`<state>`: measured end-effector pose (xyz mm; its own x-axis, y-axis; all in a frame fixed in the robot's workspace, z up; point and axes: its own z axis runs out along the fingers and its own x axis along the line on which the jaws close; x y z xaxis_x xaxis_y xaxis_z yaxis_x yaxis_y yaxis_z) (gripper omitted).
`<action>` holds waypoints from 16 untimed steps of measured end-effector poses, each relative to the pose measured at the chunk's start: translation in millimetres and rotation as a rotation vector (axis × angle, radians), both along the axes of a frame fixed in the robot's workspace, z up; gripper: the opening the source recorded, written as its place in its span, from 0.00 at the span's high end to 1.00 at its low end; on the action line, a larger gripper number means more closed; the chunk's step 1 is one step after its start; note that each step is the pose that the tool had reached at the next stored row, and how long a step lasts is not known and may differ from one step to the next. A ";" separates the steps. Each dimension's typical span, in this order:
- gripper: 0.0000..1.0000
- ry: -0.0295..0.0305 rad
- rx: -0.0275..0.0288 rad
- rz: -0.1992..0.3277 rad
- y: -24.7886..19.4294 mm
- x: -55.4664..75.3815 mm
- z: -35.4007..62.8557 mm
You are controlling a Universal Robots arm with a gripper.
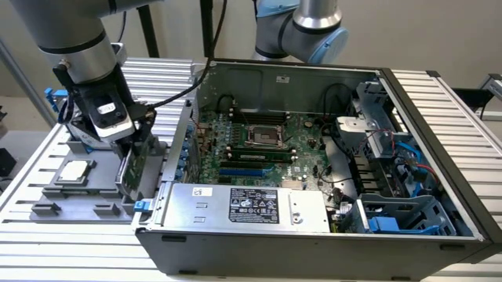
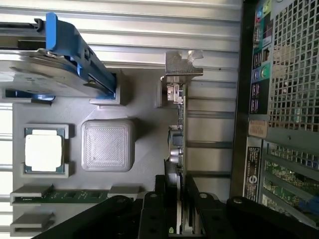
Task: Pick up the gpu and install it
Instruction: 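Pick up the gpu and move the gpu toward the slot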
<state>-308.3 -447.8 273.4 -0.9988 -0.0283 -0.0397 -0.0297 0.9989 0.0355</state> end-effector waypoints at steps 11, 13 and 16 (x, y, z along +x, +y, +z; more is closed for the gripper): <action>0.73 0.0046 0.0000 0.000 0.0 3.7 50.2; 0.73 0.0050 -0.0001 0.000 0.0 5.0 59.0; 0.73 0.0058 0.0000 -0.001 0.0 8.2 72.9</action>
